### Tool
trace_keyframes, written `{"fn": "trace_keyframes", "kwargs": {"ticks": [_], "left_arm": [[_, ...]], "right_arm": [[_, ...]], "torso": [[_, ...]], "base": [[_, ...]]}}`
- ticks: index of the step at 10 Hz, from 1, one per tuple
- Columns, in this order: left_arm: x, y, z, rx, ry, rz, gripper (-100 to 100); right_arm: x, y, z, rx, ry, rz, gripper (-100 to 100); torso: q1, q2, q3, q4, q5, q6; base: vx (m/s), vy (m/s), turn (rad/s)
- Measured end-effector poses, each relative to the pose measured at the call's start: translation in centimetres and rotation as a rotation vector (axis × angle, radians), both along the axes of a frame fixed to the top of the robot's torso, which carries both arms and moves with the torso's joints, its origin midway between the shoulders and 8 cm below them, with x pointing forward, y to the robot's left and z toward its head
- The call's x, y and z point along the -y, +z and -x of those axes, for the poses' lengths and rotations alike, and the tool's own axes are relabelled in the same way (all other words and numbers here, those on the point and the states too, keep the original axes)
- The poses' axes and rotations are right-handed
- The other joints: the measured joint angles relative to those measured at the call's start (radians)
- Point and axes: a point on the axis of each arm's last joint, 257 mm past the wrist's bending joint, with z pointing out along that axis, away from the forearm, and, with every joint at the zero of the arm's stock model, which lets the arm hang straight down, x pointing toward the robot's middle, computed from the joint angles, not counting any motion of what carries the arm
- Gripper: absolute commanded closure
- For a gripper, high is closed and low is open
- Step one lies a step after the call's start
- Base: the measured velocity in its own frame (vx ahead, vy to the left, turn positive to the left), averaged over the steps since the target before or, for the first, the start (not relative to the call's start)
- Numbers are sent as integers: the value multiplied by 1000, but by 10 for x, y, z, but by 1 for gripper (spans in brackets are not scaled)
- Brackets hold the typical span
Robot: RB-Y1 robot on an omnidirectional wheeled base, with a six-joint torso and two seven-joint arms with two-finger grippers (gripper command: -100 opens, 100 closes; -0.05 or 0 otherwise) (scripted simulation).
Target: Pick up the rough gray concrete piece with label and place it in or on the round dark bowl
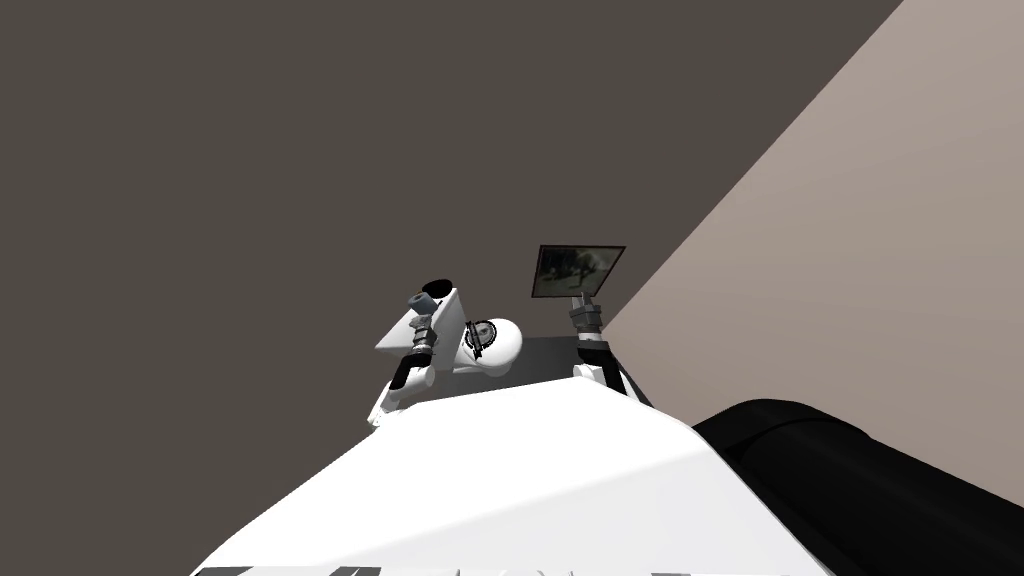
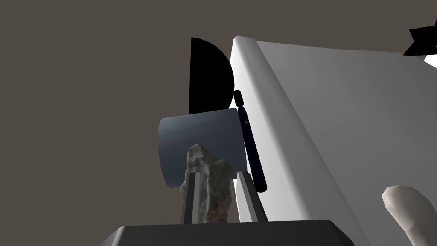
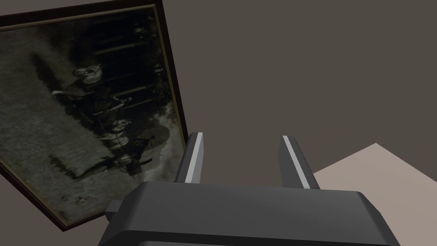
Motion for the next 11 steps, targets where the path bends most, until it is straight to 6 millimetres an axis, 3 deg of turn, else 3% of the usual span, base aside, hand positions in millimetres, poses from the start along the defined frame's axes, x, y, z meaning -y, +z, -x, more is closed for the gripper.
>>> {"fn": "trace_keyframes", "kwargs": {"ticks": [11], "left_arm": [[-45,46,-77,42,25,-1,100]], "right_arm": [[0,0,0,0,0,0,0]], "torso": [[6,-1,0,1,0,0]], "base": [[10,-40,12]]}}
